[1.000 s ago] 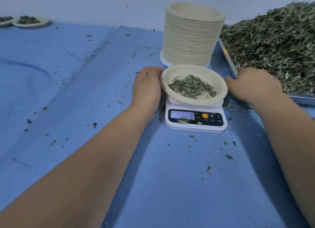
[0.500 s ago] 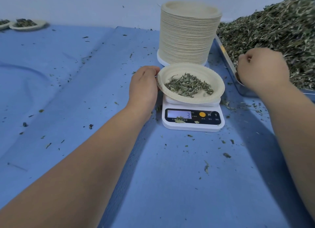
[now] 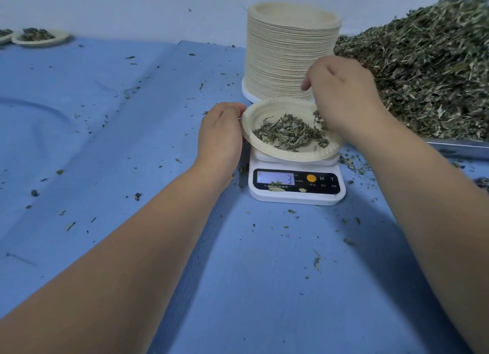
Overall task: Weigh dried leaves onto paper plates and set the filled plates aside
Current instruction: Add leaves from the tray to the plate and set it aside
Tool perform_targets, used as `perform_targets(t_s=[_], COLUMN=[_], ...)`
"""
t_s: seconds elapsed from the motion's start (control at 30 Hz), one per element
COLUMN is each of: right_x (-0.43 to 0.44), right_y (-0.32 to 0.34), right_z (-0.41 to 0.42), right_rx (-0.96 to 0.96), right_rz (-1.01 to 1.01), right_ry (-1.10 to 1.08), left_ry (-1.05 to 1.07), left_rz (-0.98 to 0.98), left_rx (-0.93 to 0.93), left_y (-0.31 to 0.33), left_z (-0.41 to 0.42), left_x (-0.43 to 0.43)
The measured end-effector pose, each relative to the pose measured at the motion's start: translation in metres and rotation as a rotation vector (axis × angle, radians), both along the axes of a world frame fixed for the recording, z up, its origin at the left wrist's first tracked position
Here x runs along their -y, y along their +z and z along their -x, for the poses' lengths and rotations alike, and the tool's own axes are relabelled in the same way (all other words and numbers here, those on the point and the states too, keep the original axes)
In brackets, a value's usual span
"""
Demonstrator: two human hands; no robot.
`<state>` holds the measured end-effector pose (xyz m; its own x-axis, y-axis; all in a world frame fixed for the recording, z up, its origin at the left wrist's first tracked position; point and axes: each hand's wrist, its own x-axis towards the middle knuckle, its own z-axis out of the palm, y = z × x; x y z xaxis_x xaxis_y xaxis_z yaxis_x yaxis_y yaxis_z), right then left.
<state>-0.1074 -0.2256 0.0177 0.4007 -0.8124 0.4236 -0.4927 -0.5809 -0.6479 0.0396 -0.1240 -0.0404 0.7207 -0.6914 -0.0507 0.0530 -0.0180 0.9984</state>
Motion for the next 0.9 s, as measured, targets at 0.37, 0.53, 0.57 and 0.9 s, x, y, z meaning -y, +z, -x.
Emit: perform_targets(t_s=[0.37,0.53,0.57,0.9], right_x=[0.004,0.011,0.014,0.025], right_y=[-0.005,-0.001,0.0,0.001], right_z=[-0.006,0.004,0.008,0.022], right_rx=[0.039,0.112,0.095,0.147], right_rz=[-0.124,-0.058,-0.035,-0.168], right_ry=[0.139,0.071,0.046,0.038], left_ry=[0.005,-0.004,-0.006,-0.002], left_rz=[-0.001,0.009,0.01,-0.001], left_rx=[0.012,0.012,0.014,0.01], left_y=[0.003,0.002,0.002,0.001], left_z=[0.002,0.002,0.002,0.002], left_x=[-0.002,-0.003,-0.003,-0.002])
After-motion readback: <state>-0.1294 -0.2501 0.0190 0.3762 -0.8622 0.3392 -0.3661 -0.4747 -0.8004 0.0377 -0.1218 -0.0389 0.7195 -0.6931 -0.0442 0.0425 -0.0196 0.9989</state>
